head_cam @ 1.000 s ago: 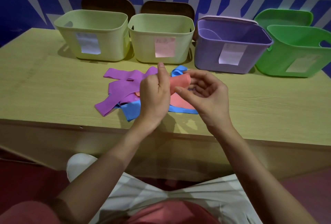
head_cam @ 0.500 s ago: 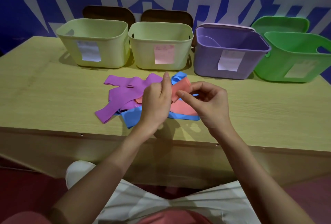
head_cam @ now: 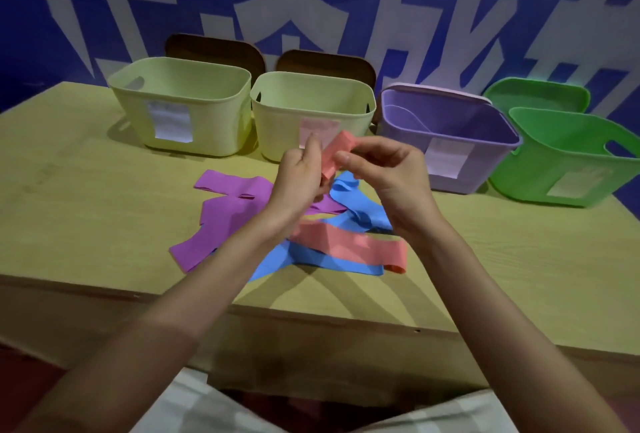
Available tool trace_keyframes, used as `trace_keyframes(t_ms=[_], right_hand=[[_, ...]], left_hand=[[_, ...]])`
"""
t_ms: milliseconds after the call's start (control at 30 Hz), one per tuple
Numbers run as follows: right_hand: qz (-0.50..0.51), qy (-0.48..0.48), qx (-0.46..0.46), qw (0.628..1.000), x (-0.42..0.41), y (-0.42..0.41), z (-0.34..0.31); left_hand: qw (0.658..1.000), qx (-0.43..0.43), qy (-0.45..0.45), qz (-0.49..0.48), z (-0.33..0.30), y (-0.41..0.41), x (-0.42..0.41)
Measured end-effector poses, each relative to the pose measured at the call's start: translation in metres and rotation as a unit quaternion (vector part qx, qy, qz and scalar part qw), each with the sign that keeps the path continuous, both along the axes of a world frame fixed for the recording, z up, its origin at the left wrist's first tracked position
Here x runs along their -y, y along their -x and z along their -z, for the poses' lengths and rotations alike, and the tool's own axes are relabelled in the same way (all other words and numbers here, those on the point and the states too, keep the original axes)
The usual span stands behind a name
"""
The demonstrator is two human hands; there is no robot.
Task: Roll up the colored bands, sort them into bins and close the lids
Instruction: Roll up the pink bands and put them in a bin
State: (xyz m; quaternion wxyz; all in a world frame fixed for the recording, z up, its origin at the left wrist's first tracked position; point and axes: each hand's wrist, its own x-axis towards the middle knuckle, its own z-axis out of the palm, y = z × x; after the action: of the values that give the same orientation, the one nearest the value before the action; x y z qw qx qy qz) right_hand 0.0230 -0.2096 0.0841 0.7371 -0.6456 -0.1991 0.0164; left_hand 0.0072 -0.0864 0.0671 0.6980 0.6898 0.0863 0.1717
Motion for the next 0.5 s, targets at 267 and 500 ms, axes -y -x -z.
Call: trace_keyframes(t_ms=[267,500], right_hand=[[-0.026,0.038,0.019,0.999,-0.029,-0.082,-0.042],[0.019,0.148,0.014,0.989,-0.052,-0.167,-0.061]], left_hand=[[0.995,-0.046,0.033,0.077,-0.045,-0.073,-0.032],[0.979,-0.060,-0.196,-0.011,-0.037,-0.141,-0.092]])
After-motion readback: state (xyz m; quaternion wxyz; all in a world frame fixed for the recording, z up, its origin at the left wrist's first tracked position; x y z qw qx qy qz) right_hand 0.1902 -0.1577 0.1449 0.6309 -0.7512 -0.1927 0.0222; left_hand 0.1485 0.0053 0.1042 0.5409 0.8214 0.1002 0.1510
